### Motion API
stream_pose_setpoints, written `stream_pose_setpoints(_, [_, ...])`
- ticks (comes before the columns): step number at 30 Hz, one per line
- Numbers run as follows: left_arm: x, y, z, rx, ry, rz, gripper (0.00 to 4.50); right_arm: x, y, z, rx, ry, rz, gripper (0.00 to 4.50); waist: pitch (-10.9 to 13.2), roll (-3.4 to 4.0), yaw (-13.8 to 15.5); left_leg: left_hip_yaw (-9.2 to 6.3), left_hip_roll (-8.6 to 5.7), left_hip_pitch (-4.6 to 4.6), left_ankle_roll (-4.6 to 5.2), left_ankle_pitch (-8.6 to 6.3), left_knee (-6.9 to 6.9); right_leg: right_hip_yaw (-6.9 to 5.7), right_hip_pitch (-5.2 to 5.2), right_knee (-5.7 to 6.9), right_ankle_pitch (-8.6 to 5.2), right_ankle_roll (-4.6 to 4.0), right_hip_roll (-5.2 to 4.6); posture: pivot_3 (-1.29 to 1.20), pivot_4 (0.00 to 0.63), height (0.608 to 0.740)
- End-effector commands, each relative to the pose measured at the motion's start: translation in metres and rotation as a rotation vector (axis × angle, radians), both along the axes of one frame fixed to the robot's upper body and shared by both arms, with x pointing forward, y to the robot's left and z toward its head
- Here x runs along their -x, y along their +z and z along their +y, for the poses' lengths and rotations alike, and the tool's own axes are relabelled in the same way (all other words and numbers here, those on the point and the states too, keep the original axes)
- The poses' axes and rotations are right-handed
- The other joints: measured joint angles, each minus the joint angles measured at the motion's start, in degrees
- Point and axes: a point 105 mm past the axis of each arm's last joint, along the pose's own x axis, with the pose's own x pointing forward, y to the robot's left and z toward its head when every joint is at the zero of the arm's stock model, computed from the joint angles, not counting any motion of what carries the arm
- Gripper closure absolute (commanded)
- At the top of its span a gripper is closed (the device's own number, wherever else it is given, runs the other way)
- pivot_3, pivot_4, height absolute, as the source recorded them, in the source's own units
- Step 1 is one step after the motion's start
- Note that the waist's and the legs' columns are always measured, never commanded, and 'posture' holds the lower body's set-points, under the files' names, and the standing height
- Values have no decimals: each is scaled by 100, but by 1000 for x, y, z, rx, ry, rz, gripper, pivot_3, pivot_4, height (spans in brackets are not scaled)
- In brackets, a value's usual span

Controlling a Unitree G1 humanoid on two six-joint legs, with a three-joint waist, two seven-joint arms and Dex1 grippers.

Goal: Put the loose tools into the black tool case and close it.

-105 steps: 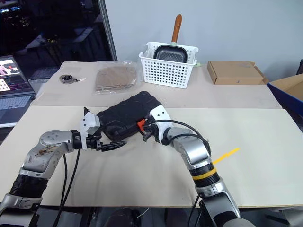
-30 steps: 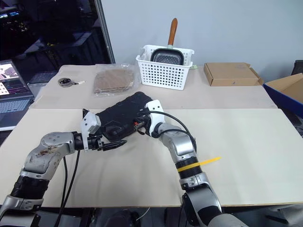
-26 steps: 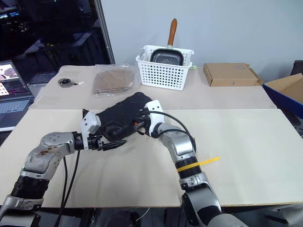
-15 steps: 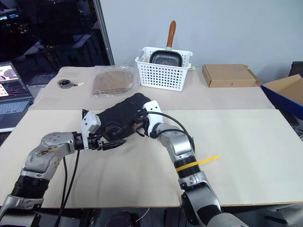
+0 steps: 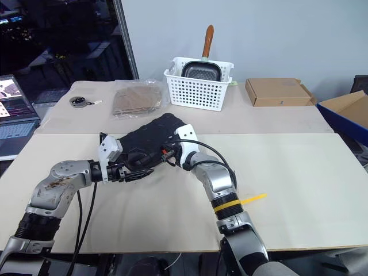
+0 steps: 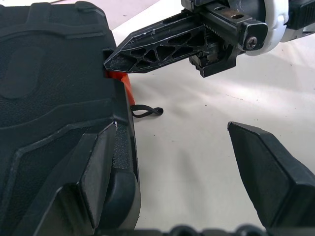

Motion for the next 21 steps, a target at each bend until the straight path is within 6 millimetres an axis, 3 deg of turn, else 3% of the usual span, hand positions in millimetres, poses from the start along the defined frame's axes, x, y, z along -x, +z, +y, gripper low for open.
stream_pose_setpoints(1, [-2, -5, 3, -8, 20, 30, 631, 17, -69, -8, 167, 12, 238, 4473, 0, 0, -3, 0, 1, 1, 0, 0, 0, 0, 0, 0, -1, -1, 0, 0, 150, 740])
stream_pose_setpoints(8, [-2, -6, 3, -5, 29, 32, 631, 15, -70, -11, 167, 6, 235, 4473, -1, -1, 0, -1, 8, 6, -10, -6, -4, 2, 4, -4, -7, 0, 0, 0, 150, 740])
stream_pose_setpoints(12, [-3, -6, 4, -5, 31, 31, 631, 7, -19, 2, -49, 32, 38, 4473, -1, -1, 7, -1, 15, 5, -15, -9, -4, 6, 3, -5, -9, -2, 0, 0, 150, 740])
stream_pose_setpoints(16, [-3, -6, 4, -5, 34, 33, 631, 14, 24, -3, -154, 74, -135, 4473, 7, 3, 19, -1, 20, -27, -16, -8, -4, 3, -17, -11, -9, -4, 3, 0, 150, 740])
stream_pose_setpoints(18, [-4, -7, 4, -7, 36, 35, 631, 17, 33, -13, -169, 63, -166, 4473, 13, 7, 23, -4, 22, -57, 6, 9, -4, -4, -32, -24, -4, -11, 6, 0, 150, 740])
stream_pose_setpoints(21, [-4, -8, 4, -8, 38, 39, 631, 23, 29, -25, -108, 65, -170, 4473, 19, 10, 27, -6, 24, -88, 13, 13, -7, -12, -47, -47, -1, -10, 7, 0, 150, 740])
